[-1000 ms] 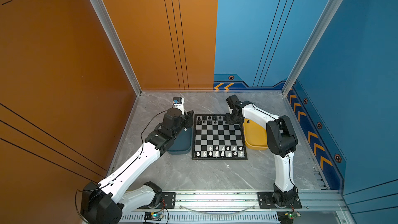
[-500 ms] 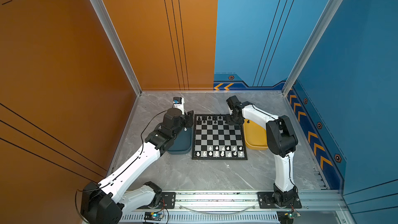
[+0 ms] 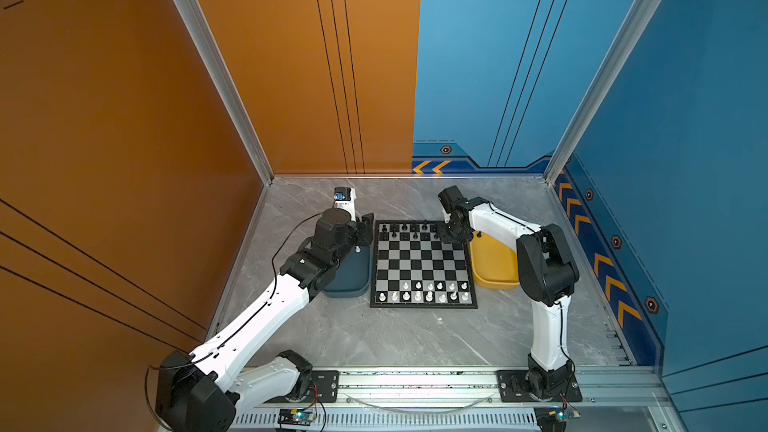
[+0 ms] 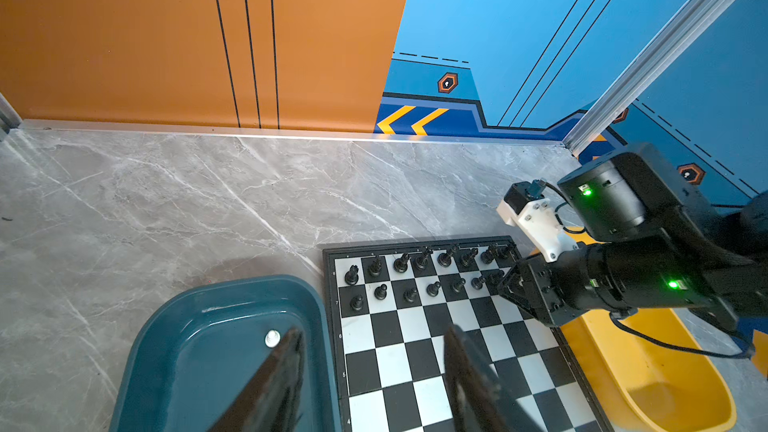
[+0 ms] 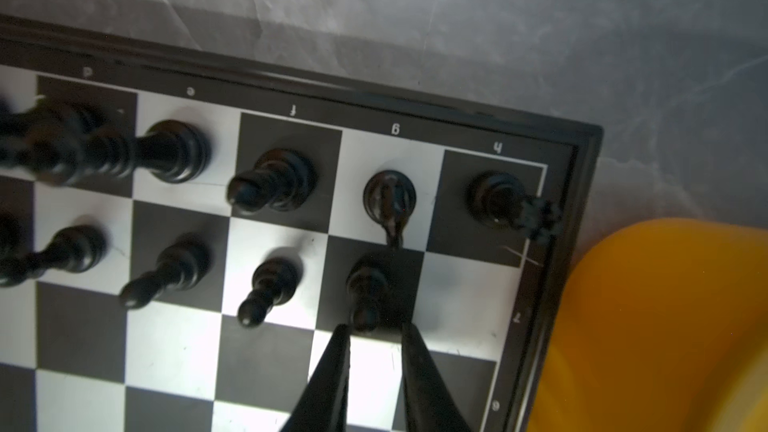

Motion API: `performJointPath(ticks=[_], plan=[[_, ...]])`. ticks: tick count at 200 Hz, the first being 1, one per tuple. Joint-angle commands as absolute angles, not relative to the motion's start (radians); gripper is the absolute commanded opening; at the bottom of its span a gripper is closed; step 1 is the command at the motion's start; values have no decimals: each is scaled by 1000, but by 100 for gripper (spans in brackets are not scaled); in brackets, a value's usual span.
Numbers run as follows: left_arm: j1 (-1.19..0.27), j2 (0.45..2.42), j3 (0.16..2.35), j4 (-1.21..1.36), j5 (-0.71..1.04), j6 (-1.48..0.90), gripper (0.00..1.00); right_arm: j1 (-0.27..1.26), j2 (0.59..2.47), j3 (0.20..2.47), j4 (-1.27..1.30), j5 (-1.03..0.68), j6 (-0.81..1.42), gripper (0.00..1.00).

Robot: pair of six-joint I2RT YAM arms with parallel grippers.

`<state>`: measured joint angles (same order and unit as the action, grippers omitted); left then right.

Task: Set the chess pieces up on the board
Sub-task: 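Raise the right gripper and move it back over the yellow tray, then lower the right gripper onto the last black pawn in the yellow tray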

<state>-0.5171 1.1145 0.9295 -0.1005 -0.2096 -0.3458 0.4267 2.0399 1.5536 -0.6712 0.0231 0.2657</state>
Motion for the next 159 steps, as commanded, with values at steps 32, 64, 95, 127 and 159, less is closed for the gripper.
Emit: performJointPath(ticks=[32, 64, 95, 127, 159], plan=[[-506, 1091, 919, -115, -189, -350, 55, 434, 1814, 1474, -662, 16, 286, 26], [-506, 1091, 919, -114, -186, -350, 56, 412, 1695, 1431, -656, 67, 280, 27], [-506, 1092, 920, -112, -184, -351, 55, 327, 1641, 1383, -650, 82, 272, 27], [-508, 1092, 921, -112, -184, -354, 55, 213, 1658, 1332, -622, 46, 282, 27], [-507, 1100, 925, -112, -185, -354, 55, 169, 1717, 1308, -582, 10, 285, 27]])
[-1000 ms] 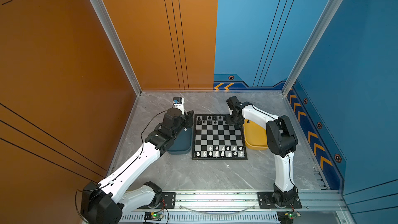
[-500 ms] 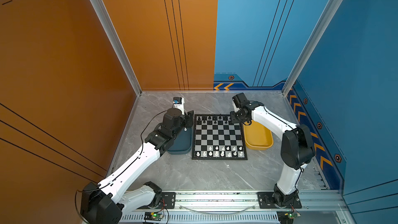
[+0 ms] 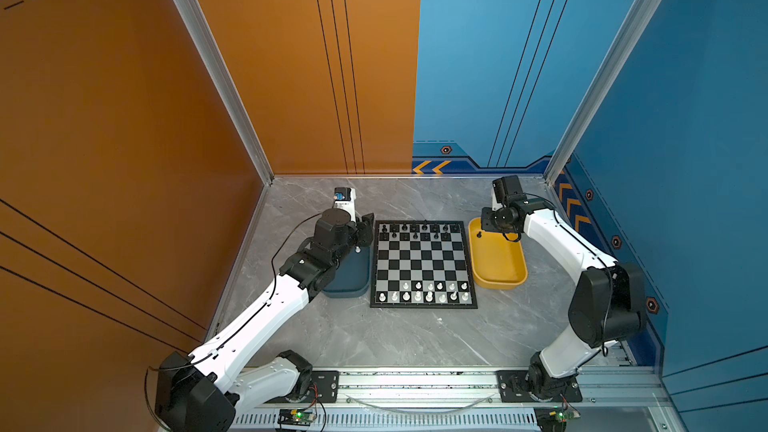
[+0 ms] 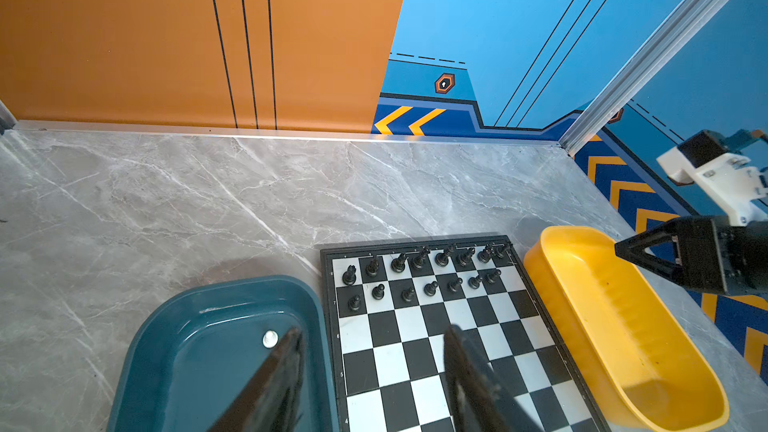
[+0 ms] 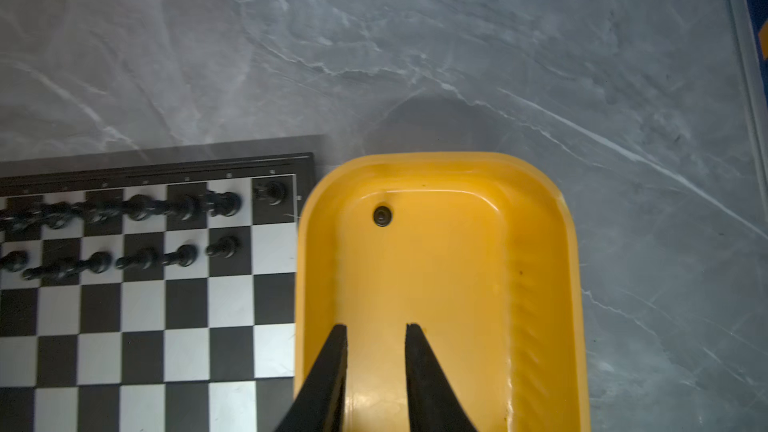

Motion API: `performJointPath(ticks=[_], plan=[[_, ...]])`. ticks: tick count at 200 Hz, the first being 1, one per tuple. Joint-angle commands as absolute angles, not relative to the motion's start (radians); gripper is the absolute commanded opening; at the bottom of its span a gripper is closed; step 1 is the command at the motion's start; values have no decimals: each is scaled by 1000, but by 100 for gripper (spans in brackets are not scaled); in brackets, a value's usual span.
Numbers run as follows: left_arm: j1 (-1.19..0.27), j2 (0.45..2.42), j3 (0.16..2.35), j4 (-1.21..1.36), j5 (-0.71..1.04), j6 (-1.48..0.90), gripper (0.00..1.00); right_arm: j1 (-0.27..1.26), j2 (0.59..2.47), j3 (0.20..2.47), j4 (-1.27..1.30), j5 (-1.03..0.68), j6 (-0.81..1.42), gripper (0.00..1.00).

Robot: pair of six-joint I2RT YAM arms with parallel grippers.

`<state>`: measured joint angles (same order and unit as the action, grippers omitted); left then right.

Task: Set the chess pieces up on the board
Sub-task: 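Lower the right gripper onto the last black pawn in the yellow tray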

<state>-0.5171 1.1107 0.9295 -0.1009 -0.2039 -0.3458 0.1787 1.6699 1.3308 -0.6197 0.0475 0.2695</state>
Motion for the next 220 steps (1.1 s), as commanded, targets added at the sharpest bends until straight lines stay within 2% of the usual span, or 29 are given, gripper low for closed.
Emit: performJointPath(ticks=[1, 66, 143, 220], plan=[[-508, 1101, 925, -112, -186, -354, 55, 168, 1720, 1308, -581, 9, 285, 27], [-510, 1114, 937, -120, -185, -354, 55, 151, 1885, 1362, -549, -38, 289, 30], [-512, 1122, 941, -121, -184, -354, 55, 141, 1967, 1418, -532, -48, 295, 32], [-512, 1115, 938, -126, -192, -353, 55, 135, 2019, 1458, -532, -55, 307, 25]])
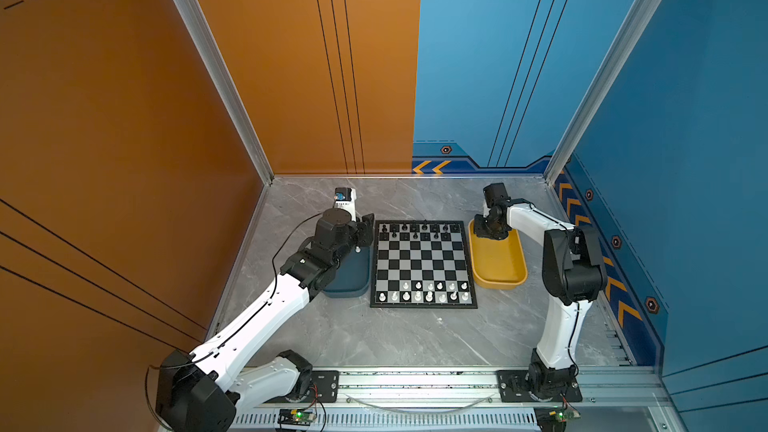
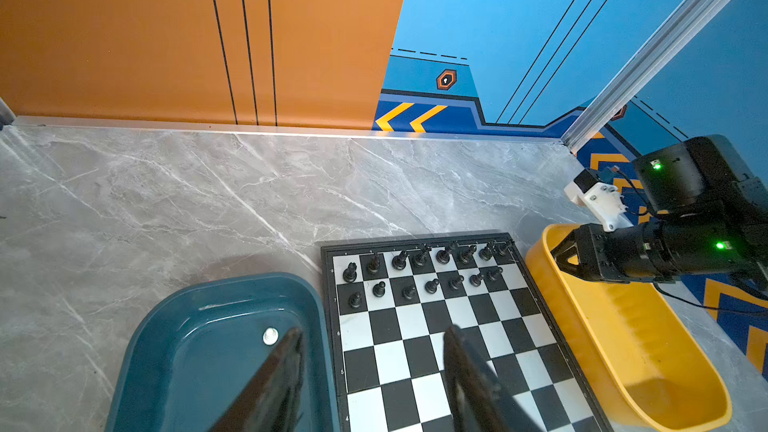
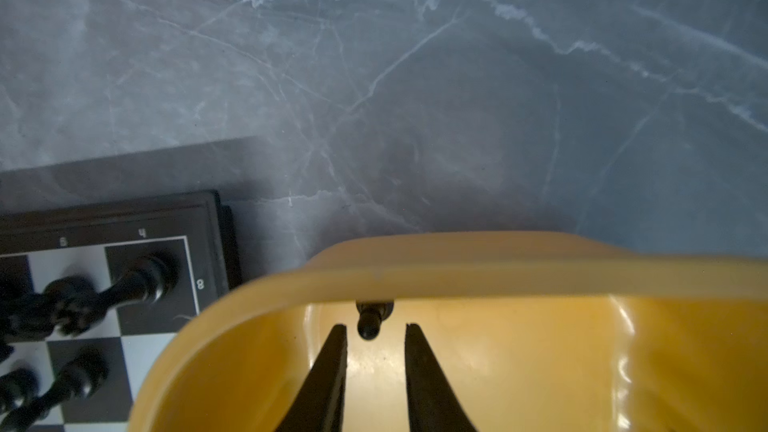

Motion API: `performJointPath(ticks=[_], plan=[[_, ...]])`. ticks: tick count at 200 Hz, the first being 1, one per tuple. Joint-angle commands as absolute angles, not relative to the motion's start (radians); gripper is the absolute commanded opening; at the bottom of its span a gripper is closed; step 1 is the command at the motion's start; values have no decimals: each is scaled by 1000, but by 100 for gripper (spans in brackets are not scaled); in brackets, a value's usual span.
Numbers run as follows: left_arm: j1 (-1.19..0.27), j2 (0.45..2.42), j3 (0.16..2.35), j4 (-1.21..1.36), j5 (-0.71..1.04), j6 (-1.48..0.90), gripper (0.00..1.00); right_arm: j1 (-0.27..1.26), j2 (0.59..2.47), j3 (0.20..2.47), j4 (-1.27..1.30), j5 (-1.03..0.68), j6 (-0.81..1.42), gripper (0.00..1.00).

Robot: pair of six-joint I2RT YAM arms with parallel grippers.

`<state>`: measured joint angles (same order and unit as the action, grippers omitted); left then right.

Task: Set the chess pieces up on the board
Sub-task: 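Lower the right gripper onto the last black pawn in the yellow tray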

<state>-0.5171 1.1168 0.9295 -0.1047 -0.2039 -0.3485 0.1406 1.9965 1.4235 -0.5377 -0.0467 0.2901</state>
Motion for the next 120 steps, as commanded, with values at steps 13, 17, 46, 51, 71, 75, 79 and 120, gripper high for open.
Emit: performJointPath(ticks=[13, 17, 46, 51, 71, 75, 79, 120], plan=[[-512, 1115, 937, -126, -193, -353, 55, 133, 2023, 1461, -532, -58, 308, 24], [-512, 1115, 937, -126, -193, -353, 55, 133, 2025, 1462, -532, -58, 308, 24], [-512, 1117, 938, -126, -192, -353, 55, 130, 2034, 1466, -532, -57, 308, 22], [-512, 1117, 938, -126, -192, -353, 55, 130, 2035, 1468, -532, -58, 308, 22], [-512, 1117, 937, -126, -193, -353, 55, 130, 2036, 1466, -529, -58, 311, 20], [-512, 1117, 938, -126, -193, -353, 55, 130, 2036, 1462, -527, -60, 312, 19], [-512, 1117, 937, -126, -193, -353, 55, 130, 2034, 1462, -525, -60, 313, 19], [-511, 1115, 937, -127, -192, -353, 55, 129, 2037, 1465, -522, -59, 315, 18]])
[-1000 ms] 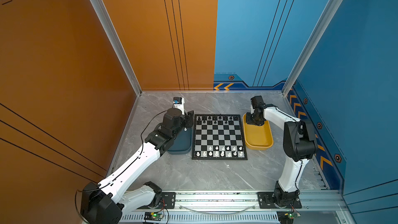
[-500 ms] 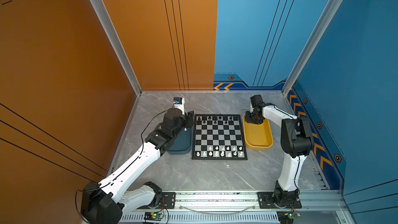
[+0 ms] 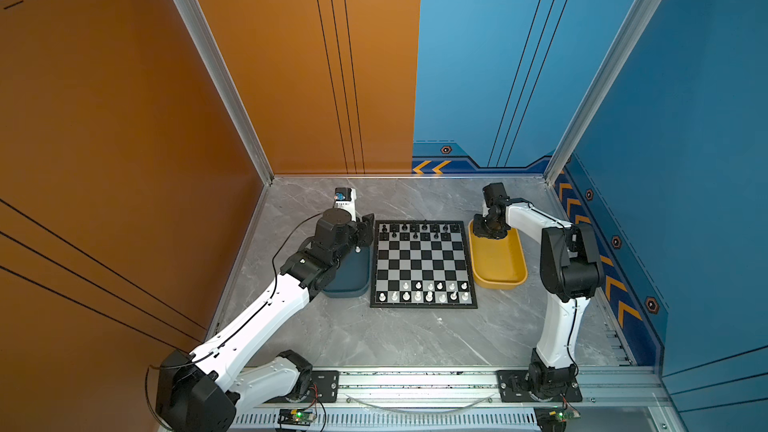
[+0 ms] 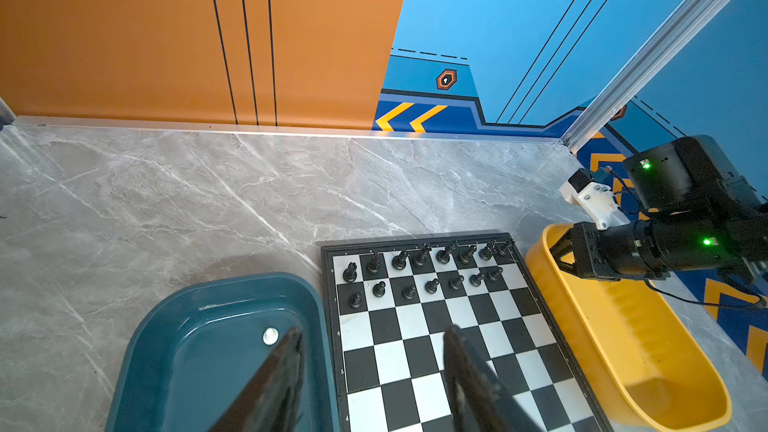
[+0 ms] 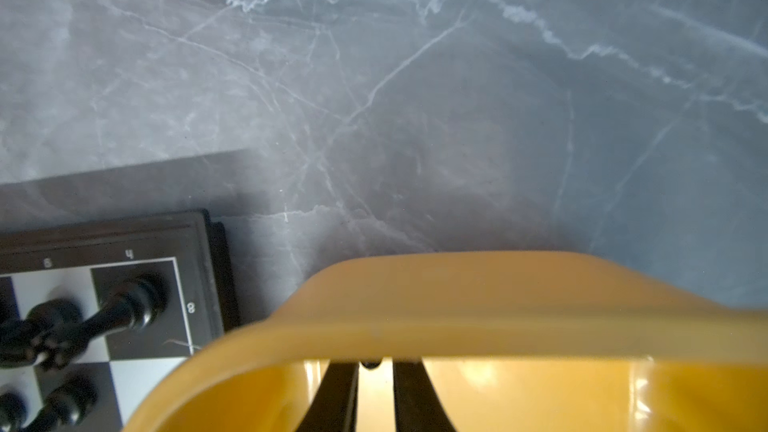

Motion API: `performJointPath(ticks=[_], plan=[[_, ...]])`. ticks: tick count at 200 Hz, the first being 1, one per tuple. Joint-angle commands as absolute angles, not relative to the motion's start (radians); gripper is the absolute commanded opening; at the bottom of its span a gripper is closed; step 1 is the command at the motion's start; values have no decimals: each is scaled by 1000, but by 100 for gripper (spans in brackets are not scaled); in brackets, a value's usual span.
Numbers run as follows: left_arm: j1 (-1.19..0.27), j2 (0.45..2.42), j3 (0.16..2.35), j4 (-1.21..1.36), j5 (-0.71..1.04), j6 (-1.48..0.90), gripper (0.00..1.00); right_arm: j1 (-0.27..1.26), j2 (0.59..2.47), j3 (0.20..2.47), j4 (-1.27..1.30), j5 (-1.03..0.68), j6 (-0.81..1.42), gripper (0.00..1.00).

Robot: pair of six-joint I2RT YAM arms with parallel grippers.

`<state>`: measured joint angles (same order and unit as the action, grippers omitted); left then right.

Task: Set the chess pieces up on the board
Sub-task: 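Lower the right gripper onto the last black pawn in the yellow tray, then close the right gripper on the black pawn and lift it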

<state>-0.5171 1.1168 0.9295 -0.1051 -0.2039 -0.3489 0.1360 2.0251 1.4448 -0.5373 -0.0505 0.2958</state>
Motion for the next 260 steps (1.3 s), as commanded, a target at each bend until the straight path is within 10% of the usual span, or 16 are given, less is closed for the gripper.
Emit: performJointPath(ticks=[1, 260], plan=[[-511, 1115, 938, -127, -191, -353, 55, 128, 2037, 1465, -522, -60, 315, 18], [-512, 1087, 926, -124, -184, -353, 55, 287, 1679, 1325, -598, 45, 293, 0]])
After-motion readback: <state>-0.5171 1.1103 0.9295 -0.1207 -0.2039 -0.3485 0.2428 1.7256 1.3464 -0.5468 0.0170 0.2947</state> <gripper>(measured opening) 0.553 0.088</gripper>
